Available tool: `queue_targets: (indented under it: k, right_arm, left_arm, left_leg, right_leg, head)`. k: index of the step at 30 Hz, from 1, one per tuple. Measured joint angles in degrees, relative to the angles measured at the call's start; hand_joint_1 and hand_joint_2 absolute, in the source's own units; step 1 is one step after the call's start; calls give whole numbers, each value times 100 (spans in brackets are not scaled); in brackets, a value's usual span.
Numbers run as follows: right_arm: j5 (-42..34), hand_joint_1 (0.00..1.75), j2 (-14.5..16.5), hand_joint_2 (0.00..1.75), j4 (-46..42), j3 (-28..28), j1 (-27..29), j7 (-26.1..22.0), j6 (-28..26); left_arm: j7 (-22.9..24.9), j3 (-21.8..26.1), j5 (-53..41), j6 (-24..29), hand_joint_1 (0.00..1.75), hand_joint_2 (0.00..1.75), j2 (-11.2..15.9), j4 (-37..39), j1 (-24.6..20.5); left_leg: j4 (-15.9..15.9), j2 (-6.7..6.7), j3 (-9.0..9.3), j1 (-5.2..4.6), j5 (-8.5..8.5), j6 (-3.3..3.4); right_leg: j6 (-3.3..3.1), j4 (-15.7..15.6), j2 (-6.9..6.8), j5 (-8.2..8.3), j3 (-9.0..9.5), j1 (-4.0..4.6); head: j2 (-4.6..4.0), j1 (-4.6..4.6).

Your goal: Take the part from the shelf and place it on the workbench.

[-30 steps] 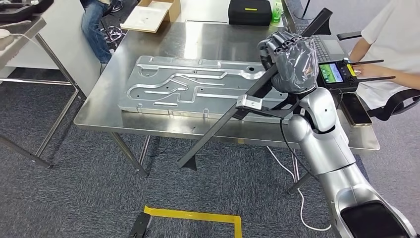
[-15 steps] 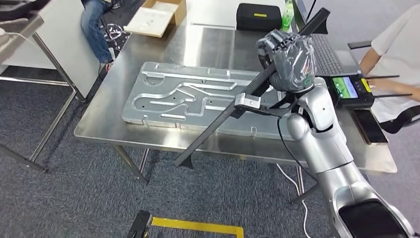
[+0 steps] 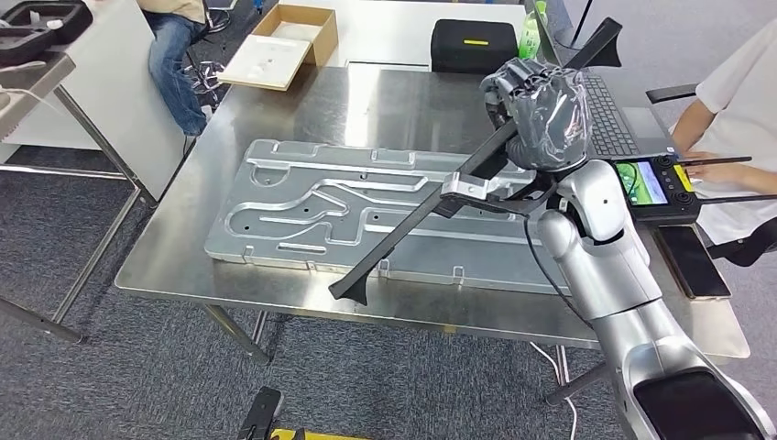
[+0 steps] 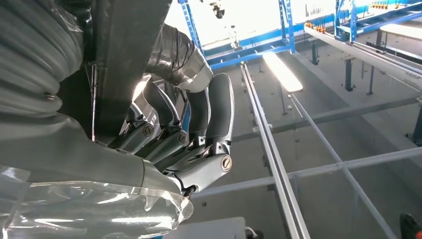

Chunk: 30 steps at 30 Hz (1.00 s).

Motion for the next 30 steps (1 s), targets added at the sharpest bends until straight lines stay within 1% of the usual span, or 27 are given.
queue_targets:
  k: [1,2,3,4,5,6,7,8,9,10,11,12,13,14,15,16,17,18,19,20,21,22,23,25,30]
  right_arm:
    - [0,175,0,175,0,0,9,0,1]
    - [0,175,0,175,1,0,18,1,1]
    - [0,175,0,175,1,0,25,4,2]
    - [0,175,0,175,0,-1,26,8,2]
    - [0,175,0,175,0,-2,24,11,3]
    - [0,175,-1,175,1,-3,20,15,5]
    - [-1,175,-3,175,2,-5,11,18,10]
    - [-2,175,-9,175,3,-9,5,22,19]
    - [-4,175,-17,175,5,-15,-1,30,27]
    - [-7,175,-27,175,5,-25,-9,40,33]
    - [-10,175,-40,175,9,-38,-14,53,38]
    - [-16,175,-60,175,15,-57,-29,67,42]
    - [-24,175,-84,175,25,-80,-47,80,45]
    - [-33,175,-110,175,39,-106,-61,91,50]
    - [-43,175,-139,175,61,-130,-73,98,56]
    - [-51,175,-162,175,88,-147,-77,104,66]
    - [-59,175,-185,175,119,-159,-77,109,75]
    - [-65,175,-204,175,150,-168,-79,112,83]
    - [-69,175,-220,175,175,-180,-87,114,88]
    - [-73,175,-234,175,196,-197,-104,116,87]
    - [-76,175,-244,175,217,-214,-129,119,84]
    - [-80,175,-256,175,237,-231,-155,124,80]
    - [-84,175,-268,175,258,-247,-174,128,74]
    - [-89,175,-285,175,285,-267,-187,133,67]
    - [-89,175,-295,175,303,-279,-188,133,64]
  left_arm:
    - [-2,0,1,1,0,175,1,0,4]
    - [-5,0,2,1,0,175,1,0,7]
    - [-11,0,3,1,0,175,1,0,9]
    - [-20,0,4,0,0,175,1,0,9]
    - [-30,0,5,-1,0,175,1,0,7]
    - [-39,0,6,-2,0,175,1,0,5]
    - [-46,0,7,-3,0,175,1,0,3]
    - [-51,0,7,-4,0,175,1,0,3]
    - [-56,0,8,-4,0,175,1,0,4]
    - [-62,1,8,-4,0,175,0,0,6]
    - [-71,1,10,-7,0,175,-3,0,6]
    - [-82,3,15,-13,0,175,-8,0,2]
    - [-92,5,23,-19,0,175,-14,0,-2]
    - [-99,8,32,-27,0,175,-19,0,-4]
    - [-102,11,40,-34,0,175,-21,0,0]
    - [-103,15,45,-38,0,175,-21,0,8]
    - [-103,19,48,-40,0,175,-21,0,15]
    - [-104,22,50,-42,0,175,-21,0,19]
    - [-105,24,52,-43,0,175,-22,0,18]
    - [-107,25,55,-45,0,175,-25,0,15]
    - [-108,27,57,-49,0,175,-29,0,11]
    - [-111,29,57,-54,0,175,-33,0,6]
    - [-120,31,50,-57,0,175,-37,0,3]
    - [-138,33,32,-62,0,175,-39,0,1]
    - [-156,33,3,-65,0,175,-39,0,3]
  left_leg:
    - [248,5,-176,2,-144,-13]
    - [342,11,-287,2,-185,-17]
    - [244,18,-304,2,-97,-12]
    - [-43,23,-224,2,102,6]
    - [-433,29,-87,1,344,34]
    - [-769,34,22,-13,497,61]
    - [-996,36,93,-28,554,92]
    - [-1103,36,111,-45,579,125]
    - [-1104,34,87,-61,570,157]
    - [-1117,31,87,-52,634,198]
    - [-1149,36,99,-37,741,234]
    - [-1183,42,113,-20,816,271]
    - [-1215,48,124,-2,870,299]
    - [-1230,53,126,1,894,316]
    - [-1233,53,116,0,904,328]
    - [-1230,52,109,-2,904,325]
    - [-1226,51,107,-3,898,322]
    - [-1221,49,110,-3,887,316]
    - [-1212,46,118,-2,869,305]
    - [-1197,43,128,-2,843,289]
    - [-1176,40,126,-13,812,266]
    - [-1158,37,119,-23,786,239]
    - [-1147,36,111,-33,765,212]
    - [-1149,34,103,-41,751,177]
    - [-1167,34,116,-39,740,156]
  right_leg:
    - [-8,2,0,-10,1,5]
    - [-11,6,1,-19,0,8]
    - [-7,14,1,-25,0,11]
    - [-2,25,2,-30,0,13]
    - [5,38,3,-33,-2,16]
    - [22,54,4,-31,-4,24]
    - [50,65,6,-28,-14,28]
    - [86,71,9,-23,-25,30]
    - [128,70,12,-14,-32,31]
    - [171,63,14,-7,-36,36]
    - [205,82,13,-21,-41,36]
    - [231,174,11,-100,-79,33]
    - [253,361,10,-234,-160,29]
    - [270,670,9,-425,-294,15]
    - [288,1060,7,-631,-467,10]
    - [305,1407,7,-772,-619,9]
    - [318,1620,6,-824,-709,7]
    - [324,1613,5,-762,-695,4]
    - [323,1372,3,-603,-564,-1]
    - [314,976,2,-411,-359,-6]
    - [297,605,3,-288,-159,3]
    - [272,326,6,-221,-16,14]
    - [244,175,9,-219,57,30]
    - [204,144,14,-260,65,52]
    - [176,148,14,-278,65,56]
  head:
    - [0,0]
    - [0,0]
    - [0,-1]
    - [0,-1]
    - [0,-1]
    - [0,0]
    - [0,1]
    - [0,1]
    - [0,2]
    - [0,2]
    - [0,2]
    - [0,4]
    - [0,5]
    - [0,6]
    - [0,7]
    - [0,7]
    - [0,7]
    - [0,7]
    - [0,7]
    - [0,7]
    - [0,7]
    - [0,5]
    - [0,5]
    - [0,6]
    - [0,5]
